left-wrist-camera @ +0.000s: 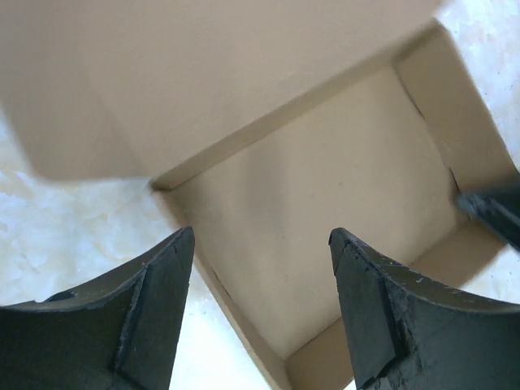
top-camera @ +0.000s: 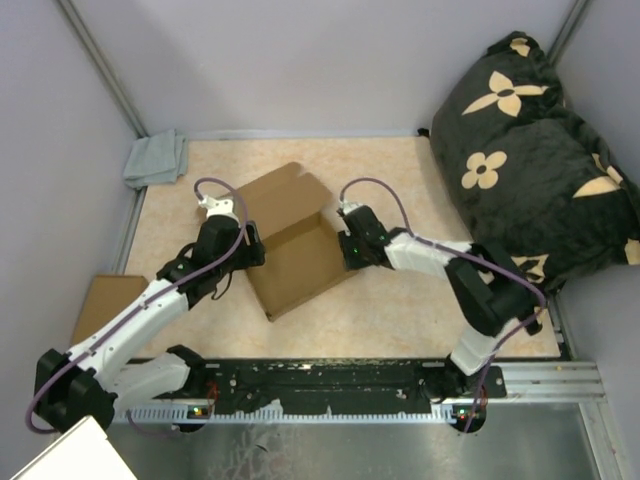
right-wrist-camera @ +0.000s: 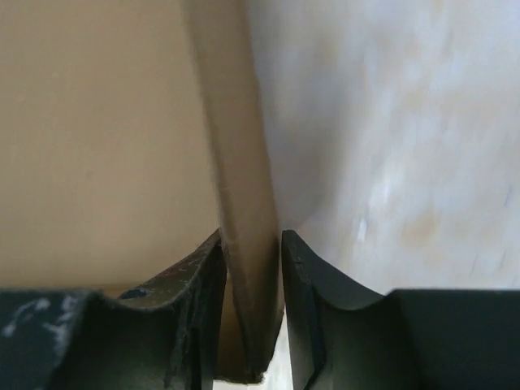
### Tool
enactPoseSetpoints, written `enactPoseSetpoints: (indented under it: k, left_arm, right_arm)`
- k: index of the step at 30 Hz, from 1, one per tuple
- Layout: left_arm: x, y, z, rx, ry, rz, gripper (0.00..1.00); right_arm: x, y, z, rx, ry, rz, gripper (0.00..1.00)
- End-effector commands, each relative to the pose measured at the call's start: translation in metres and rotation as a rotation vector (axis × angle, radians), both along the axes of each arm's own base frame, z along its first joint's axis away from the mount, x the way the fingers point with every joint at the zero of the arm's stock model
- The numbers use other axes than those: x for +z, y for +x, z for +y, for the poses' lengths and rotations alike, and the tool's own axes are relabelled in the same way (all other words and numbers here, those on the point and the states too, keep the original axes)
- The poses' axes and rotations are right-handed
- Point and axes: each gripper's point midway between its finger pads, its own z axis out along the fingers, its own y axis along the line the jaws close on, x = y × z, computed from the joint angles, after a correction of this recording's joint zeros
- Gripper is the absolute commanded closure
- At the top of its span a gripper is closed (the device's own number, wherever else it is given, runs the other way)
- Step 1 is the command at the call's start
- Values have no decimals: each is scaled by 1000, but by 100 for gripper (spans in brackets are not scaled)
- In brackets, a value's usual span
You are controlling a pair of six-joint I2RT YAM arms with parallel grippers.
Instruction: Fold the paper box
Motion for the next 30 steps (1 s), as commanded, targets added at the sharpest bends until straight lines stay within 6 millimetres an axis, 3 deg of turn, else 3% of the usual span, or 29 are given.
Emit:
enactPoseSetpoints:
  k: [1,4,7,13,16,18,19,24,28,30]
  left_arm:
    - [7,18,-14,-13,-37,-29,26]
    - [7,26,-23,-26,-47,-13,26]
    - [7,31,-29,-41,-44,4,26]
    - [-2,25,-21,-19,-16,28,27]
    - [-10,22,-9,23,15,15,26]
    - [-22,22,-3,43,41,25,26]
    - [-29,20,0,61,49,43,26]
    - [-60,19,3,88,78,104,27]
    - [-77,16,12,118,141,155,28]
    - [-83,15,19,144,172,170,28]
  right_arm:
    - [24,-66,4,-120,191,26,63]
    - [38,-100,19,-106,249,10,59]
    - [49,-115,27,-103,294,5,59]
    - [65,-102,-6,-217,208,-103,53]
    - [85,-90,-21,-260,177,-190,45]
    - [100,-85,-20,-244,198,-231,42]
    - [108,-83,-16,-235,234,-248,43]
    - [135,-84,-4,-206,359,-271,100]
    - [140,-82,-22,-250,327,-317,100]
    - [136,-84,-31,-271,304,-312,85]
